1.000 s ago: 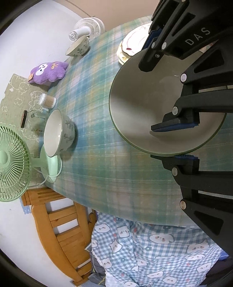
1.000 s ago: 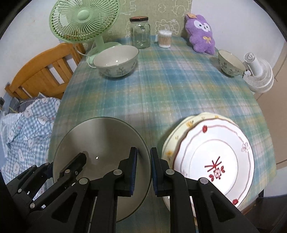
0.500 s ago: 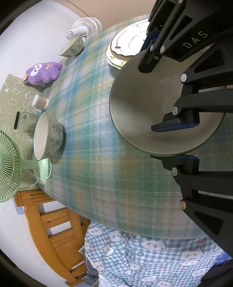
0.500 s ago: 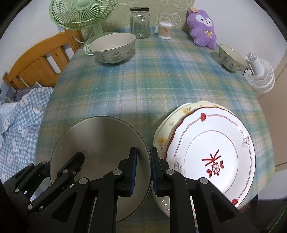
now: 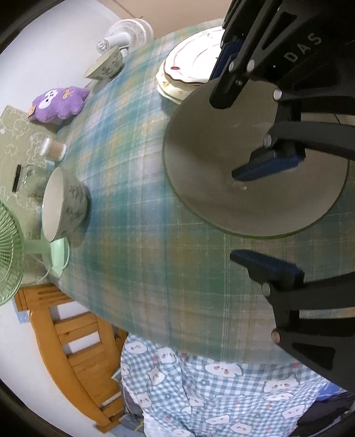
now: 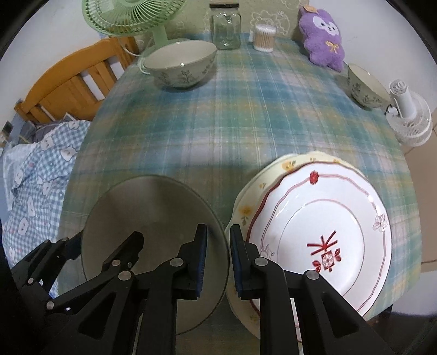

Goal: Organize plates and bowls

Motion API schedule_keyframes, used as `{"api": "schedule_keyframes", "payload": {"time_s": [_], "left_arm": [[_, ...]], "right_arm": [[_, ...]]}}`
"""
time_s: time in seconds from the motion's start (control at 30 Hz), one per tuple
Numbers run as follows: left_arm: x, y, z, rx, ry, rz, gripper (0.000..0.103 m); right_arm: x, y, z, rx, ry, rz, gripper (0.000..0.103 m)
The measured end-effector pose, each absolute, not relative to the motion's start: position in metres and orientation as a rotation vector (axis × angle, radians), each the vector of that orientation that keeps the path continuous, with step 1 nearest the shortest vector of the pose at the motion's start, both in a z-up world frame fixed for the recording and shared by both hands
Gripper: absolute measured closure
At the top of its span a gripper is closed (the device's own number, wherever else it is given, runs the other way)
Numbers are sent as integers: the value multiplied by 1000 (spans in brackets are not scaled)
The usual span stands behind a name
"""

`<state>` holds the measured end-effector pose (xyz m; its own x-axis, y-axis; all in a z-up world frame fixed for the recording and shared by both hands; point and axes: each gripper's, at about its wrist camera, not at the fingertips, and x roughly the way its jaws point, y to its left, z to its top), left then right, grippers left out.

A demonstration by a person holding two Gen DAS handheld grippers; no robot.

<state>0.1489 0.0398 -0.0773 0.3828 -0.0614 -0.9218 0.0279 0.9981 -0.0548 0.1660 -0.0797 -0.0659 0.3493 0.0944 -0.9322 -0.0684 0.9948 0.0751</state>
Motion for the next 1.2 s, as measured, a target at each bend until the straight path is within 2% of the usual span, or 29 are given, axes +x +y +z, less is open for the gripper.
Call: {"api": "schedule_keyframes", "payload": {"time_s": [0.07,0.13,0.3,0.7,1.2], "left_arm": [[148,40,-72,-35,1163,-35,38],[146,40,-65,-33,1145,-13,33],[143,38,-45,-23,1097,28,24],[142,21,-6,4,986,49,19],[191,21,36,-3,927,55,17]], "right_arm": [[165,-82,-60,32,1189,124,46],[164,-85,-51,45,1154,144,38],[162,-88,-36,51,1112,193,38],[166,-100,8,52,1015,227,34],[224,-102,51,42,946,225,33]]}}
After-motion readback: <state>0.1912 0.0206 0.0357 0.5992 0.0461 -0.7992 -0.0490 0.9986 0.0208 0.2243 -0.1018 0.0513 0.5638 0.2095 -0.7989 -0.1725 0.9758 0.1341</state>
